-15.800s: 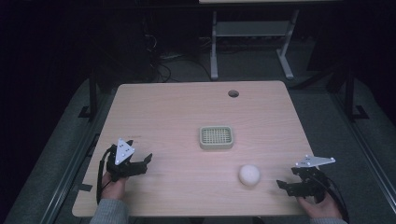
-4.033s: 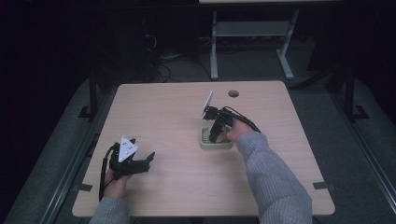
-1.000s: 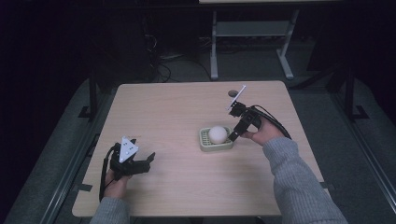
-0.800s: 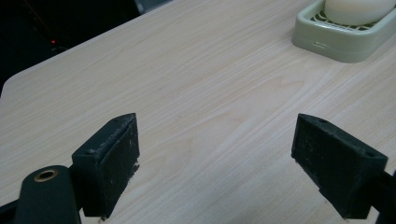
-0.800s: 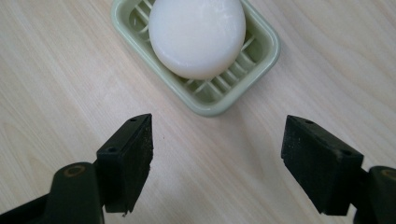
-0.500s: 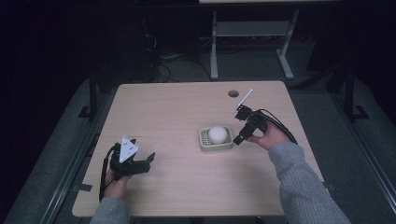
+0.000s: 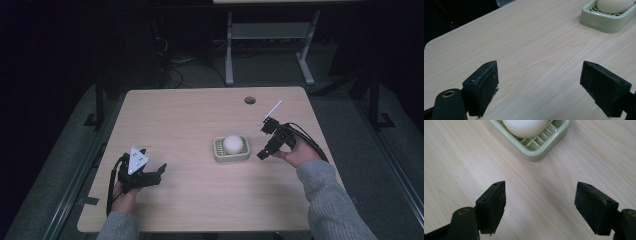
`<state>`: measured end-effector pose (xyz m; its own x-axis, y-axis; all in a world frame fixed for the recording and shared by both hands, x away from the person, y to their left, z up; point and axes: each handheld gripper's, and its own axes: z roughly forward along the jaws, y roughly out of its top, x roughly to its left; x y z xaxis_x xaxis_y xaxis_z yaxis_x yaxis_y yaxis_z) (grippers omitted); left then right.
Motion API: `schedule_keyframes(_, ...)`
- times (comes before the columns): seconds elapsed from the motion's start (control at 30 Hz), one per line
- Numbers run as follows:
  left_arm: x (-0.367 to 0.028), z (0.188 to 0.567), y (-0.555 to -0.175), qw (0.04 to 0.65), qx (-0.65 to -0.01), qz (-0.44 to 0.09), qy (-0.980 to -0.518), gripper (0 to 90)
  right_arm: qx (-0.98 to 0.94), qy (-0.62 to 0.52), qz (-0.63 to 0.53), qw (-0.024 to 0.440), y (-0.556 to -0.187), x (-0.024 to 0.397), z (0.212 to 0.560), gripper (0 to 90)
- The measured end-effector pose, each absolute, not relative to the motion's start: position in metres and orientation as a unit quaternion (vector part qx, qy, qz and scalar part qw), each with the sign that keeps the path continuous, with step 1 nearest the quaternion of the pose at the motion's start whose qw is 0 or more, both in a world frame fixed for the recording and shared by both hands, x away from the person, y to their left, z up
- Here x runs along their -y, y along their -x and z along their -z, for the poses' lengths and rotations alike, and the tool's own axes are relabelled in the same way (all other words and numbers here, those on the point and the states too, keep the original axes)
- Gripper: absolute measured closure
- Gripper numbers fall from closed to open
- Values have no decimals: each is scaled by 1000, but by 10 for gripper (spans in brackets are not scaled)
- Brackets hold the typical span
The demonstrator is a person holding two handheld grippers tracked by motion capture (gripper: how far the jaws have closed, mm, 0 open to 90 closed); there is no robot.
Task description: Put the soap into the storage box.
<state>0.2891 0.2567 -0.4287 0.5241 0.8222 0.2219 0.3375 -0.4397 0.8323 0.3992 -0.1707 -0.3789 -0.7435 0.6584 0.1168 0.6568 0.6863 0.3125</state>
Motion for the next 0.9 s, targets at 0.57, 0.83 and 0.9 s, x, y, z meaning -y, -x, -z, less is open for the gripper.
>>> schedule_keyframes(0.57, -256, 429, -289, 376, -368, -318, -789, 149, -911, -370, -180, 8, -379, 197, 386, 244)
schedule_keyframes(0.83, -254, 430, -289, 377, -367, -319, -789, 148, -906, -382, -182, 7, -367, 210, 394, 244)
schedule_keyframes(0.9, -254, 430, -289, 377, -366, -318, -789, 148, -906, -382, -182, 8, -364, 213, 396, 244)
